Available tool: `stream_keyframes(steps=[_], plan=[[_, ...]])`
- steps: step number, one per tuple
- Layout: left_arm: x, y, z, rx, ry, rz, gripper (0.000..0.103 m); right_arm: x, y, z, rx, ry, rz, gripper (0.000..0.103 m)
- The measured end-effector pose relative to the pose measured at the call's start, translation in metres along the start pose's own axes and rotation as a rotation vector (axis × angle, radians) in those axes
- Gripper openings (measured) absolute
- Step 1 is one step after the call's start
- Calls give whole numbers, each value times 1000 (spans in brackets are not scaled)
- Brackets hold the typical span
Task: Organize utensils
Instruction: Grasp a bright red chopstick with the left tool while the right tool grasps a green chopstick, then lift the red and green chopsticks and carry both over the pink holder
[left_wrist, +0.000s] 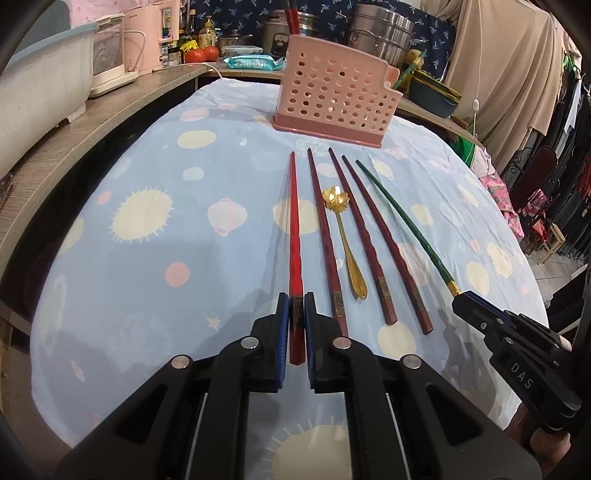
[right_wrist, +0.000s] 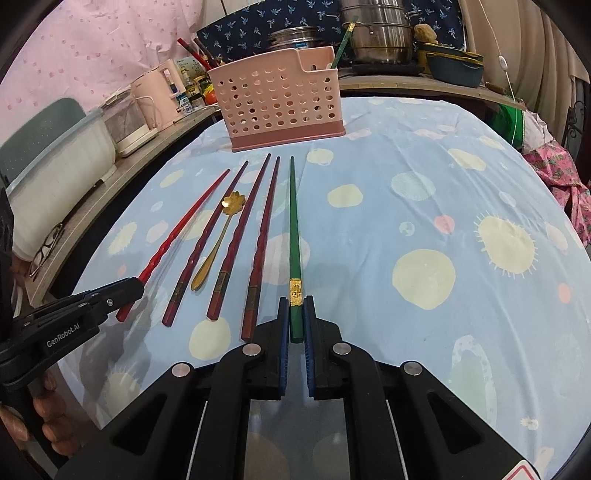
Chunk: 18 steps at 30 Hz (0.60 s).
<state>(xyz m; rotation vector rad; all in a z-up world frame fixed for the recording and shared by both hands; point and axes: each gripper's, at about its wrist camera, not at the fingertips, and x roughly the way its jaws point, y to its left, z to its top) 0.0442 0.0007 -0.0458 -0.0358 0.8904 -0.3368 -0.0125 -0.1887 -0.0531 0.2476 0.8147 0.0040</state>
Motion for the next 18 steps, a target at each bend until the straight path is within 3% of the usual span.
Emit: stream_keyframes(steps=[18], plan=[[-57, 5, 58, -30, -161, -14, 7, -62, -23, 57, 89, -174, 57, 7]])
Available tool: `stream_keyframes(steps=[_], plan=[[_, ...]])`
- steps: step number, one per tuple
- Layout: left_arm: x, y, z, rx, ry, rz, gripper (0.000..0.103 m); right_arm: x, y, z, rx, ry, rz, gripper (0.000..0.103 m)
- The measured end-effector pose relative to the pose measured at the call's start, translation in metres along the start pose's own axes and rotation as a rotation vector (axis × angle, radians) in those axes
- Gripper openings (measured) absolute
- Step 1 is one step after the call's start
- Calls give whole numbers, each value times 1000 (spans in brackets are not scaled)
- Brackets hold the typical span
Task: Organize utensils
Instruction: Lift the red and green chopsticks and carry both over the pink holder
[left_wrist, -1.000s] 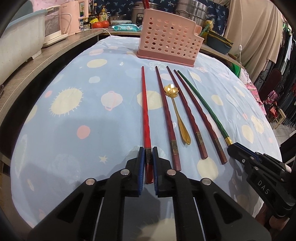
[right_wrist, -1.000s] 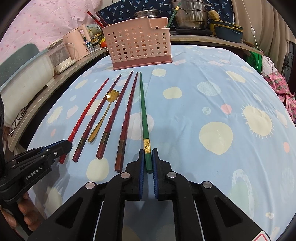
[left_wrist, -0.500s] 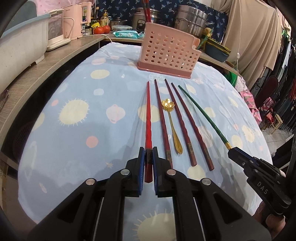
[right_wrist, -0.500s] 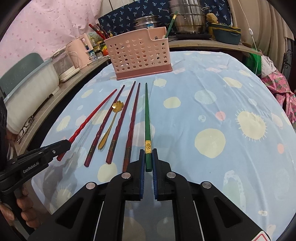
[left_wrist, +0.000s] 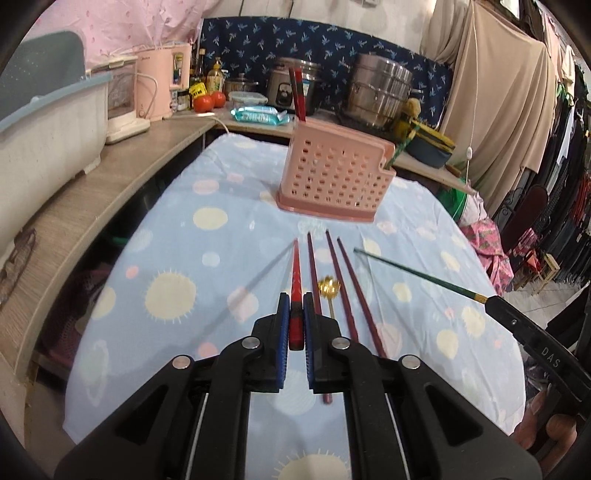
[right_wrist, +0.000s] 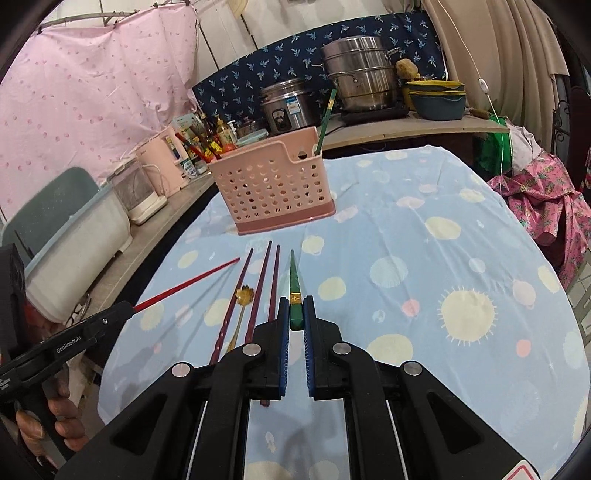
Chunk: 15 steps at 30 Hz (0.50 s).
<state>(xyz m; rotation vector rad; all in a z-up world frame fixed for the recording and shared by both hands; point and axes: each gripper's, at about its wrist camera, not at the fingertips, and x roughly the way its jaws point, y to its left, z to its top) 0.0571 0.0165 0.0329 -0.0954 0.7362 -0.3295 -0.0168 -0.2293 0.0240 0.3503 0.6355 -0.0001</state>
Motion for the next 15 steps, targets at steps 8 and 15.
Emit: stream_keyframes(steps=[8, 15], plan=[[-9, -6, 38, 3, -78, 0, 7, -18, -2, 45, 11, -101, 17, 7], [-17, -10, 70, 5, -137, 3, 7, -22, 5, 74, 0, -150, 41, 7]])
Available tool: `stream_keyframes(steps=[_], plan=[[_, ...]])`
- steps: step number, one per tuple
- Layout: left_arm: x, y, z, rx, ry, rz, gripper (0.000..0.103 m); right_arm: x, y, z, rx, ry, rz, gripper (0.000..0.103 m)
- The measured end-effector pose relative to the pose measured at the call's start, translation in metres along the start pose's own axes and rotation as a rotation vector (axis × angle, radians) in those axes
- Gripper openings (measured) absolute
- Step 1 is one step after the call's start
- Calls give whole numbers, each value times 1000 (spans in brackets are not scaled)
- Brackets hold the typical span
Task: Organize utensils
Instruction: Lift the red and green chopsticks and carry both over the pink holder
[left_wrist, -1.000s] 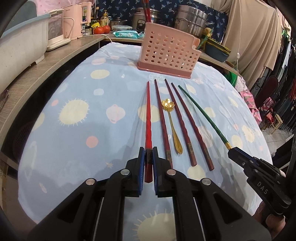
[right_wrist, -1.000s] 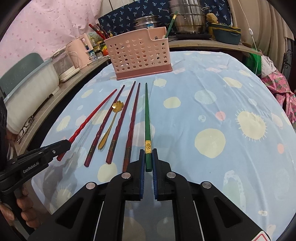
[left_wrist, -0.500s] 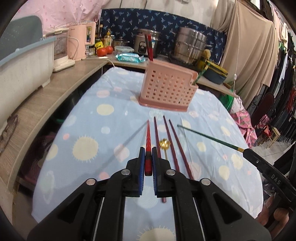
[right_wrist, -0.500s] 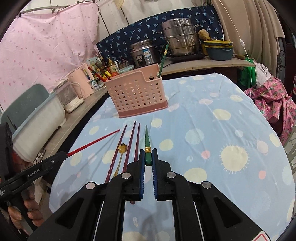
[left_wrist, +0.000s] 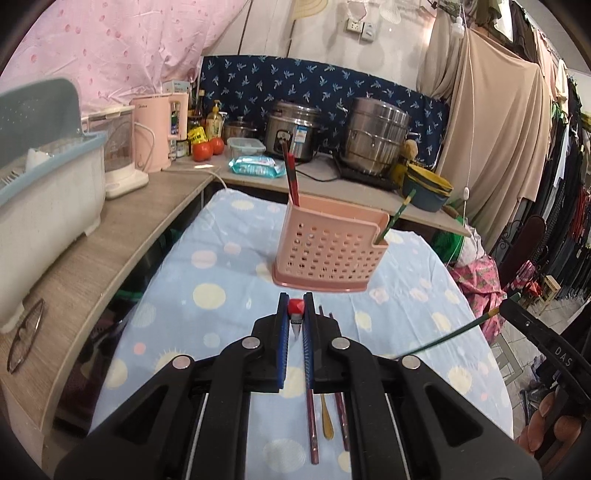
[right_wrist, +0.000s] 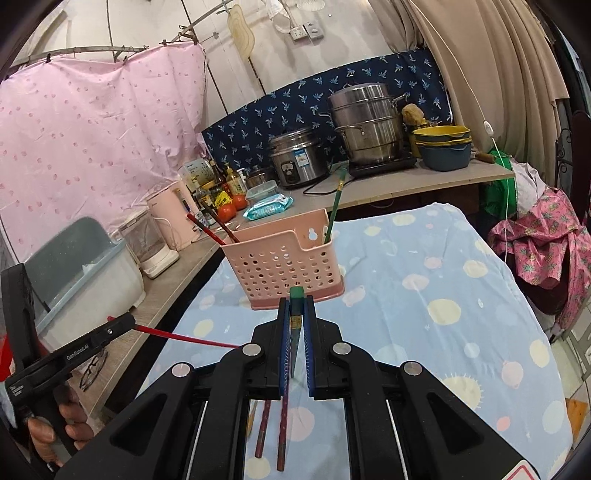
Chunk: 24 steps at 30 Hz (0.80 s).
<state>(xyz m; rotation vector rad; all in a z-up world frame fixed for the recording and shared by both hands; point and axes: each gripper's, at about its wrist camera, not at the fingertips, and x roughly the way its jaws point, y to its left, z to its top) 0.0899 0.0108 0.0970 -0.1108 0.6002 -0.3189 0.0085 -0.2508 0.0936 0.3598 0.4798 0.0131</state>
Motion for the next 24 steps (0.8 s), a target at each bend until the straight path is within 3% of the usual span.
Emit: stream_keyframes(steps=[11, 24], plan=[[-5, -9, 45, 19, -78, -8, 7, 1, 13, 34, -36, -62, 14, 7], [-2, -28, 109, 38, -165, -33, 7, 13, 16, 94, -87, -165, -34, 7]])
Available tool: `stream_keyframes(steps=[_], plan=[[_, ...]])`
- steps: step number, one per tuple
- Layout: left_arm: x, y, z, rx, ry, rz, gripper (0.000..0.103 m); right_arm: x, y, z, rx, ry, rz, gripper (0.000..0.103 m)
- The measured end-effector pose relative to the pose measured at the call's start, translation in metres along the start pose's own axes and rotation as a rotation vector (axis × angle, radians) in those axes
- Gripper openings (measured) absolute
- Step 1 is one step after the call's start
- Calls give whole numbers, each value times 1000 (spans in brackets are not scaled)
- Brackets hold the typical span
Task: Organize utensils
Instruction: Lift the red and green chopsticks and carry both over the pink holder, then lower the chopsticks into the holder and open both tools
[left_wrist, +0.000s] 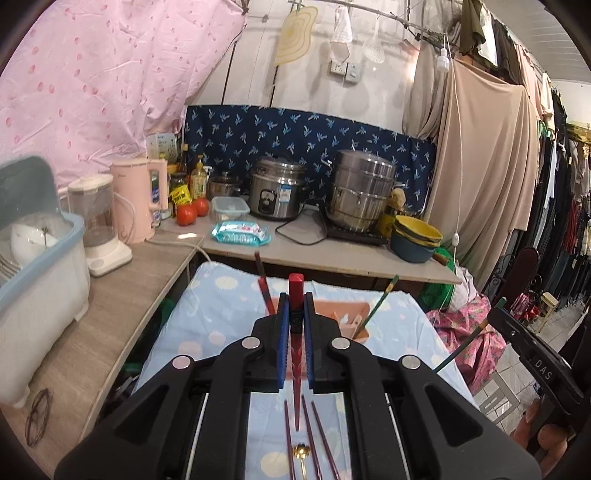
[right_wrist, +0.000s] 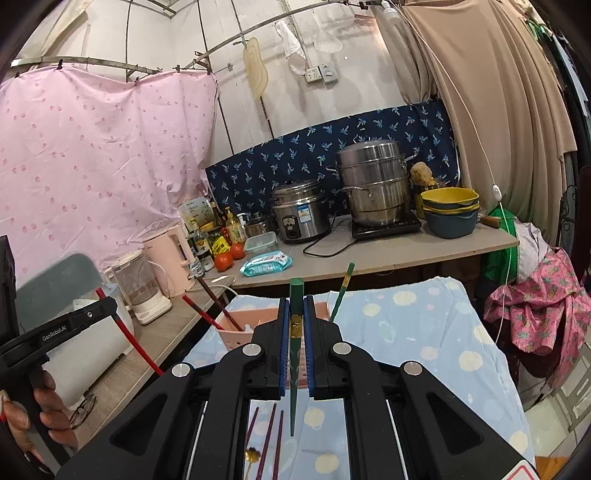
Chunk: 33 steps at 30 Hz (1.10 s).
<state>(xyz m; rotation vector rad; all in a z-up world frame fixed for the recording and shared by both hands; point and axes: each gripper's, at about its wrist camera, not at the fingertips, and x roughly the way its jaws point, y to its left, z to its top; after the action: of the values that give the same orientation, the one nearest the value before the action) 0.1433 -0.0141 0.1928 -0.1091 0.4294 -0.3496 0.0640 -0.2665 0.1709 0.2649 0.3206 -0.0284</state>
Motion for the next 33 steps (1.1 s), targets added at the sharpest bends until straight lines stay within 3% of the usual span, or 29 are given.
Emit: stream_keyframes(steps=[9, 15, 26, 33], plan=[[14, -13, 64, 28, -144, 4, 7, 28, 9, 52, -16, -102, -9, 7], [34, -12, 89, 20, -239, 26, 7, 56, 17, 76, -11, -162, -8, 7], [96, -2, 83, 12, -184, 58, 7, 114, 20, 70, 22, -126, 11, 7], [109, 3, 77, 7, -164, 57, 7, 108, 26, 87, 17, -177, 32, 7]])
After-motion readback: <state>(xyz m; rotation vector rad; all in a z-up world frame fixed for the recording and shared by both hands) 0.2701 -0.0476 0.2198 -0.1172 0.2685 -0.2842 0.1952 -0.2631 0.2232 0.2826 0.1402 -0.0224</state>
